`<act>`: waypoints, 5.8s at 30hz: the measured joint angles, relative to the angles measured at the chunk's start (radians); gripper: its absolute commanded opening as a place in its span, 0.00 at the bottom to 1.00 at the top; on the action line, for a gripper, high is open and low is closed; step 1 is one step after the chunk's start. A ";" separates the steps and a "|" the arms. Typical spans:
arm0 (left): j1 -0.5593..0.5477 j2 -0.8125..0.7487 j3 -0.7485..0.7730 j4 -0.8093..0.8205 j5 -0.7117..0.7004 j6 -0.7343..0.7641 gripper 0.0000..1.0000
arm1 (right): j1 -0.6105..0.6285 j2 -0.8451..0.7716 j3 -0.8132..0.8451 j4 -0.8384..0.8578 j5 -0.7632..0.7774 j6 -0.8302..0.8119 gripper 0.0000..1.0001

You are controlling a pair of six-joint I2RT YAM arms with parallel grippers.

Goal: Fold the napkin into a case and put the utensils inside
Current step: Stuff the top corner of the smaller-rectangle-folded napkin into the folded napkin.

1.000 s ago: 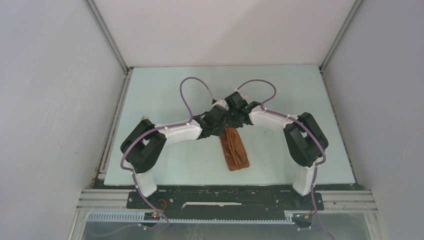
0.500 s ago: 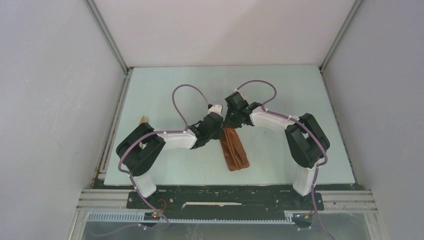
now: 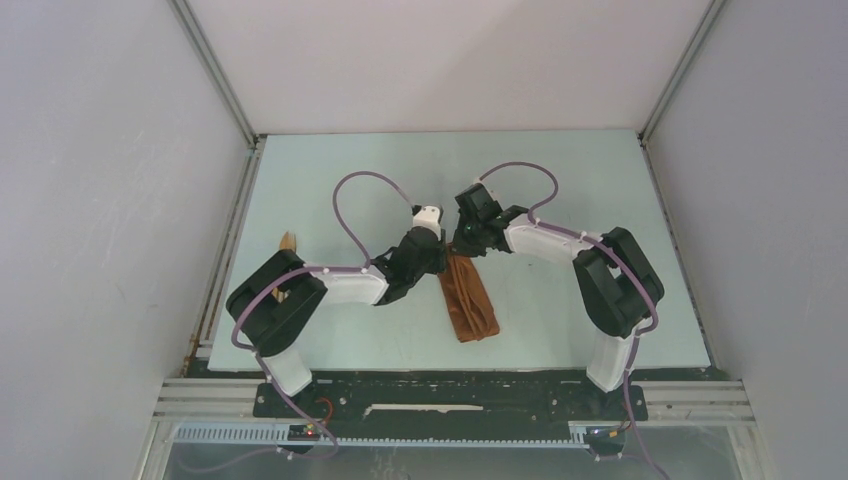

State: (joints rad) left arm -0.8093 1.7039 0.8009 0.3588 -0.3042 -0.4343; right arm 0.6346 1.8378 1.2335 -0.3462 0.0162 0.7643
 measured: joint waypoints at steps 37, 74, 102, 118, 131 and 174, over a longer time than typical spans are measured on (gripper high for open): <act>-0.045 0.124 0.079 -0.070 -0.115 0.097 0.40 | -0.014 -0.011 -0.023 0.014 -0.045 0.009 0.00; 0.004 0.017 -0.069 0.070 0.073 0.057 0.00 | -0.072 -0.016 -0.302 0.430 -0.325 0.129 0.00; 0.107 -0.034 -0.203 0.202 0.214 -0.083 0.00 | -0.144 0.167 -0.485 1.152 -0.610 0.199 0.25; 0.122 -0.039 -0.204 0.224 0.254 -0.117 0.00 | -0.095 0.261 -0.406 1.205 -0.599 0.178 0.04; 0.206 -0.056 -0.301 0.349 0.336 -0.317 0.00 | -0.096 0.306 -0.424 1.350 -0.628 0.204 0.25; 0.220 -0.084 -0.321 0.296 0.365 -0.352 0.35 | -0.093 0.203 -0.361 1.040 -0.647 0.156 0.30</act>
State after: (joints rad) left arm -0.5896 1.6203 0.4797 0.6544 0.0608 -0.7868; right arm 0.5415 2.0407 0.8726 0.6941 -0.6304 0.9199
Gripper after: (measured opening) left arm 0.208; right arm 0.247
